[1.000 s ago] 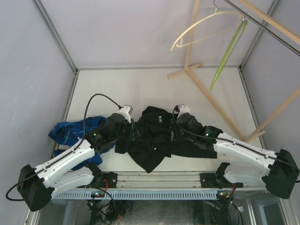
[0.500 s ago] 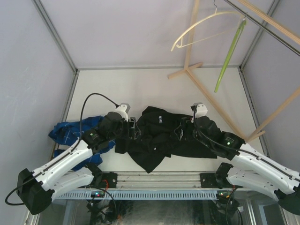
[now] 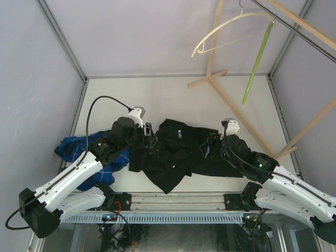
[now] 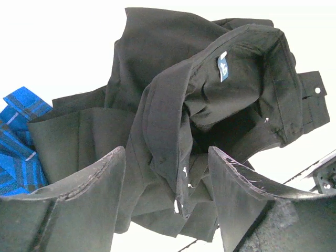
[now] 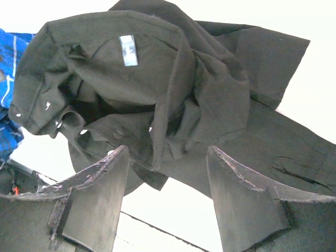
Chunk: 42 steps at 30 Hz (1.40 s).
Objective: Place the shirt on the hanger
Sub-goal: Adjust the shirt at the center of the board, then move the clothesline to the center of the board.
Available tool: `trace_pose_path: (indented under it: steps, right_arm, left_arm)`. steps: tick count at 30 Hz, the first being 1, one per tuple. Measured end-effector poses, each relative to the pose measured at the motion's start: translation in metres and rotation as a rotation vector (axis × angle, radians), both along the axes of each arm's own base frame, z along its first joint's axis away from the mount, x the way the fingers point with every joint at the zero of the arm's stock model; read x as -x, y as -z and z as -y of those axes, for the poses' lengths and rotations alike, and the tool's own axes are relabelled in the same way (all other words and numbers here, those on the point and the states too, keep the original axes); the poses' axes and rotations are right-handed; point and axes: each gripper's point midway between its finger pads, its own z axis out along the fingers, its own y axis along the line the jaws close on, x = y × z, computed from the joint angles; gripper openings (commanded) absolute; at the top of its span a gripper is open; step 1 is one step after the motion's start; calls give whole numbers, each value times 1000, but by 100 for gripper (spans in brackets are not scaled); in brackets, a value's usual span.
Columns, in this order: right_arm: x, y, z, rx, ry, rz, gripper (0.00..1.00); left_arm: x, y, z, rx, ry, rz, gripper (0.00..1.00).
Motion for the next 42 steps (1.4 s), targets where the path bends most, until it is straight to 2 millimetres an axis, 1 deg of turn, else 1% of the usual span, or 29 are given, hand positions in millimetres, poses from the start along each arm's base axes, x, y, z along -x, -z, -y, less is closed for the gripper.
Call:
trace_pose_path:
  steps: [2, 4, 9, 14, 16, 18, 21, 24, 26, 30, 32, 34, 37, 42]
  right_arm:
    - [-1, 1, 6, 1, 41, -4, 63]
    - [-4, 4, 17, 10, 113, -13, 64]
    - [-8, 16, 46, 42, 277, -53, 62]
    - [-5, 22, 66, 81, 369, -74, 62]
    - [-3, 19, 77, 96, 419, -69, 62]
    - [-4, 11, 88, 95, 468, -49, 65]
    - [-8, -5, 108, 89, 567, -2, 68]
    - [-15, -17, 134, 97, 695, 31, 69]
    - [-20, -19, 151, 115, 772, 33, 71]
    - [-23, -14, 188, 156, 957, 15, 73]
    - [-21, -11, 209, 172, 1075, 3, 76]
    - [-15, -9, 228, 192, 1183, -10, 76]
    - [-5, -11, 251, 222, 1323, -10, 77]
    - [10, -22, 274, 250, 1462, 33, 75]
  left_arm:
    - [0, 2, -1, -16, 3, -6, 69]
    - [0, -1, -4, -27, 2, -1, 69]
    - [-7, -21, -18, -26, -30, 62, 70]
    - [-4, -37, -37, -25, -63, 117, 71]
    - [-2, -42, -42, -22, -69, 137, 71]
    - [1, -48, -46, -17, -75, 159, 71]
    - [1, -48, -48, -16, -79, 164, 71]
    - [1, -44, -49, -21, -80, 155, 71]
    - [2, -41, -49, -24, -79, 149, 71]
    - [2, -38, -49, -26, -76, 142, 71]
    - [2, -38, -49, -25, -76, 142, 71]
    - [2, -38, -49, -25, -74, 140, 71]
    - [2, -36, -48, -27, -71, 134, 71]
    - [2, -32, -45, -30, -58, 118, 71]
